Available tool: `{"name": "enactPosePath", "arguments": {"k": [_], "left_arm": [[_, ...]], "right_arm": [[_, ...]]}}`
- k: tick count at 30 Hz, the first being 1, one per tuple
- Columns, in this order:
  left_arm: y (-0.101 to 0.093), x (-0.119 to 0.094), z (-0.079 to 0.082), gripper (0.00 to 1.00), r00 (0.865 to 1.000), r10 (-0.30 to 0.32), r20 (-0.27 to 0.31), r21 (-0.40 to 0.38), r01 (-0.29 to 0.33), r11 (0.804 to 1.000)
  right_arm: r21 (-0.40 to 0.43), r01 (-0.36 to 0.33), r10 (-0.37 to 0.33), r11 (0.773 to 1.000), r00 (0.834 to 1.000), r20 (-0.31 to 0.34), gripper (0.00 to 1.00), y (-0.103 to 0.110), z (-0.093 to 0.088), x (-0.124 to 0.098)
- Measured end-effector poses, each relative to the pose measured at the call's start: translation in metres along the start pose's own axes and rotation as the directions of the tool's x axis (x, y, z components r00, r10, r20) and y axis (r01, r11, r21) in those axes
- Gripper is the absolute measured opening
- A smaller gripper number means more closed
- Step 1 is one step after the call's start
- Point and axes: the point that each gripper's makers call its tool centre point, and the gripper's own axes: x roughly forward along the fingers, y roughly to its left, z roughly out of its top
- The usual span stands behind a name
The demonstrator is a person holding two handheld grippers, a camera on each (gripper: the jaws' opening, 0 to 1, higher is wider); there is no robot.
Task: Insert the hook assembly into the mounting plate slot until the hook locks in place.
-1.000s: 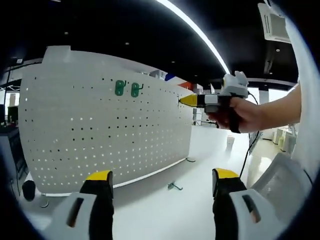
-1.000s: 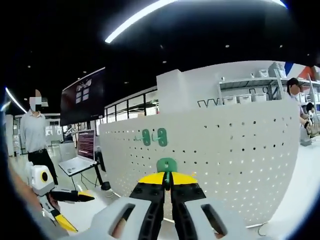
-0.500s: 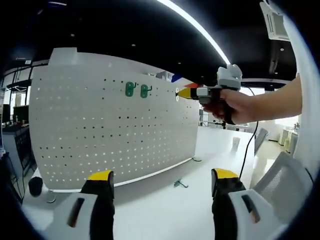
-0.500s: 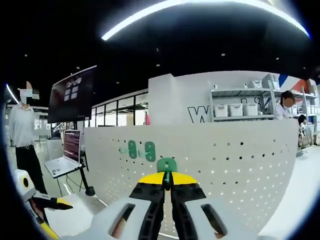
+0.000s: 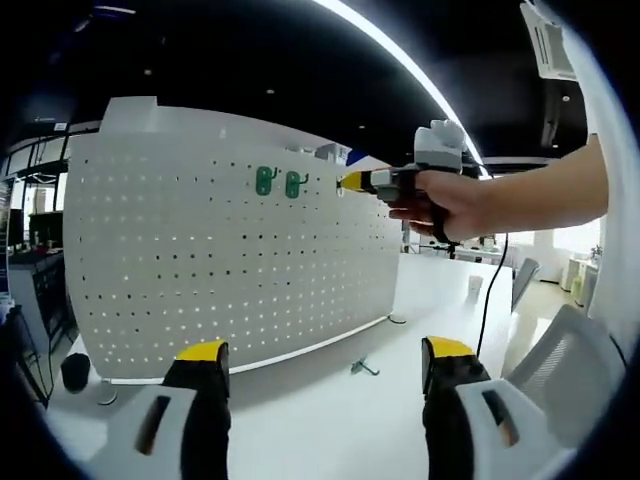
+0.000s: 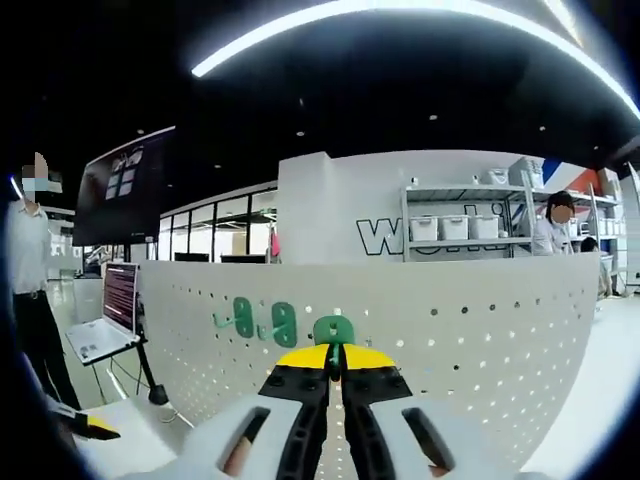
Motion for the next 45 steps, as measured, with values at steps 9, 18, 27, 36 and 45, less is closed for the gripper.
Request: {"name": "enactPosePath", "arguments": {"k": [9, 18, 27, 36, 45], "left_arm": [[0.001, 0.000, -0.001, 0.81, 1.000, 0.005, -0.003, 0.003, -0.005, 1.000], [0.003, -0.002, 0.000, 0.80, 1.000, 0.012, 0.001, -0.004, -0.012, 1.000], [0.004, -0.003, -0.002, 0.80, 1.000, 0.010, -0.006, -0.003, -0.010, 1.000], [0.003, -0.003, -0.014, 0.82, 0.998, 0.007, -0.059, 0.004, -0.007, 1.000], [0.007, -0.004, -0.026, 0.82, 0.994, 0.009, -0.107, -0.010, -0.010, 1.000]], "right_arm": [[0.009, 0.054, -0.054, 0.998, 0.998, 0.031, 0.02, 0.000, 0.004, 0.018], [0.004, 0.092, -0.092, 0.996, 0.995, 0.029, 0.02, -0.002, 0.003, 0.027], [0.003, 0.103, -0.103, 0.995, 0.994, 0.026, 0.02, -0.004, 0.000, 0.032], [0.010, 0.110, -0.110, 0.994, 0.994, 0.007, 0.02, -0.003, -0.006, 0.034], [0.011, 0.114, -0.114, 0.993, 0.993, -0.001, 0.02, -0.002, -0.005, 0.037]]}}
